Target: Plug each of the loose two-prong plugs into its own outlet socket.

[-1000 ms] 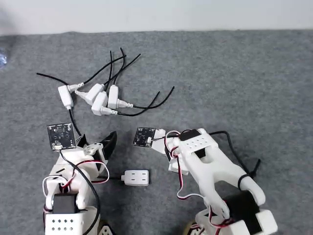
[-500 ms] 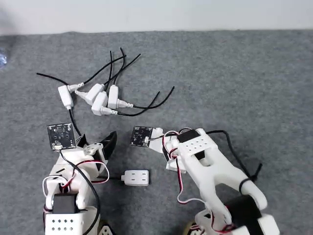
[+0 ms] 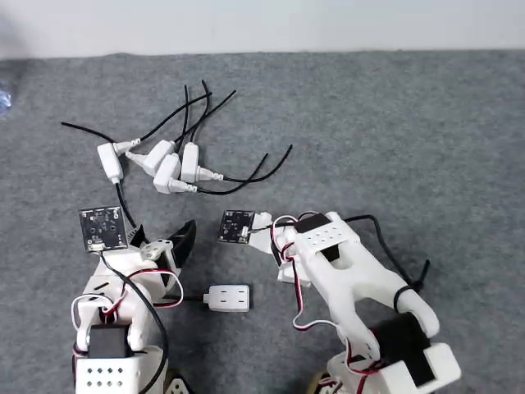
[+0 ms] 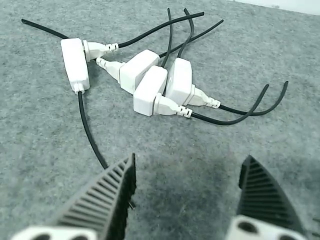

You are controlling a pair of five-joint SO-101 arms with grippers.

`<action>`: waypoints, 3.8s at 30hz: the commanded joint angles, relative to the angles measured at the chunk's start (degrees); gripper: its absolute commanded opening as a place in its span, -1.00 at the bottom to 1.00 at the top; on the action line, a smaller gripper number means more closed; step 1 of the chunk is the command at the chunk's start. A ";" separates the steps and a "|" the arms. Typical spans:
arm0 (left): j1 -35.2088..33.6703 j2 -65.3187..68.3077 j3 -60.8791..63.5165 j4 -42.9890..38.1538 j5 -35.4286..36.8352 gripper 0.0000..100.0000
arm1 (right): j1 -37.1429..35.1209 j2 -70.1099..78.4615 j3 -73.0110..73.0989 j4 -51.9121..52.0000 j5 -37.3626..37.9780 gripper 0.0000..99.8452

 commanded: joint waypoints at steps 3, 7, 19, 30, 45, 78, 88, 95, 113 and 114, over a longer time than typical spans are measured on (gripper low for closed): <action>0.18 -0.62 -1.36 -1.05 0.26 -0.37 | 0.92 0.48 -2.55 -0.92 -0.44 -0.98; 0.26 -0.62 -1.36 -1.05 0.26 -0.37 | 0.92 -1.45 -2.81 0.57 -0.79 -0.98; 17.58 -0.62 0.84 -5.36 -3.34 -0.37 | -11.74 -22.29 -13.01 13.67 -14.68 -0.98; 17.23 -0.62 0.92 -5.98 -4.22 -0.37 | -13.41 -17.89 -21.63 18.42 -17.32 -0.98; 17.23 -0.62 1.01 -5.89 -4.31 -0.37 | -16.92 -32.04 -23.91 28.26 -17.58 -0.98; 14.15 -0.62 1.10 -5.80 -4.48 -0.37 | -1.36 -32.22 8.00 9.27 -10.46 -0.98; 14.15 -0.62 1.19 -5.80 -4.48 -0.37 | 7.16 -32.22 16.09 8.04 -8.00 -0.72; 14.15 -0.62 1.19 -5.01 -4.48 -0.37 | 6.73 -32.31 16.79 8.22 -8.00 -0.57; 14.07 -0.62 1.10 -4.75 -4.57 -0.37 | -1.89 -3.56 -3.43 6.37 -16.79 -0.58; 14.07 -0.62 1.10 -4.75 -4.57 -0.37 | -2.51 -2.77 -3.52 5.93 -16.88 -0.58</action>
